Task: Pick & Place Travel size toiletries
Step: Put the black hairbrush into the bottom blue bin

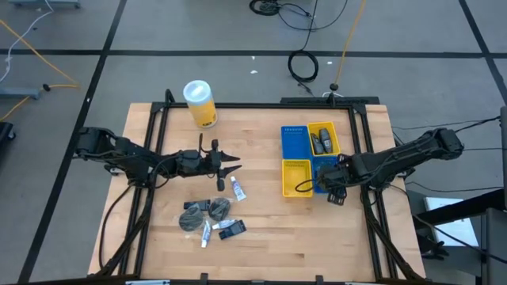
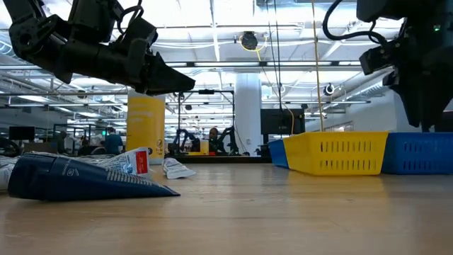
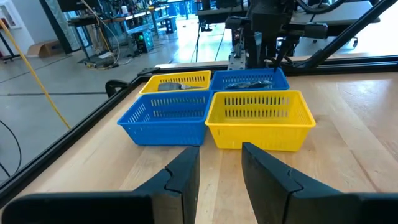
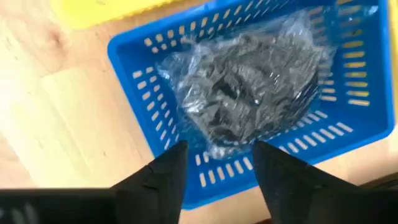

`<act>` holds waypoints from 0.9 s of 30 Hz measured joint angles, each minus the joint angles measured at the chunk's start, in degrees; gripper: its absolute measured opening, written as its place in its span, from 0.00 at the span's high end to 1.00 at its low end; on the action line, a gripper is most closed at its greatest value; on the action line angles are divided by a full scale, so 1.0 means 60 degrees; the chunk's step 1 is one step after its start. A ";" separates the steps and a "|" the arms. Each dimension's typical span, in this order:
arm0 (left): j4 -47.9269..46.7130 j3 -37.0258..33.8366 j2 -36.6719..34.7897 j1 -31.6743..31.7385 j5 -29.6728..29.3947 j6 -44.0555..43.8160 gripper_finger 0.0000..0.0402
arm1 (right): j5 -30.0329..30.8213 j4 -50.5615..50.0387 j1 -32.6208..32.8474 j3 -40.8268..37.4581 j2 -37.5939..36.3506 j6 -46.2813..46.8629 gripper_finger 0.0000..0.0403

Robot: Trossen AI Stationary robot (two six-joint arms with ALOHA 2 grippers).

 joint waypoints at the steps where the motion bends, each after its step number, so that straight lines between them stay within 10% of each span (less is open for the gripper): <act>1: 0.0000 0.0000 0.0000 0.0000 0.0000 0.0000 0.70 | -0.0048 -0.0007 -0.0029 0.0000 -0.0001 0.0004 0.60; 12: 0.0069 0.0000 -0.0001 0.0000 0.0000 0.0062 0.70 | 0.0713 0.1758 -0.1736 -0.0241 0.0003 -0.0705 0.97; 27: -0.0004 -0.0004 -0.0004 0.0000 0.0000 -0.0007 0.70 | -0.0231 0.3668 -0.2675 -0.1732 0.0006 -0.1014 0.99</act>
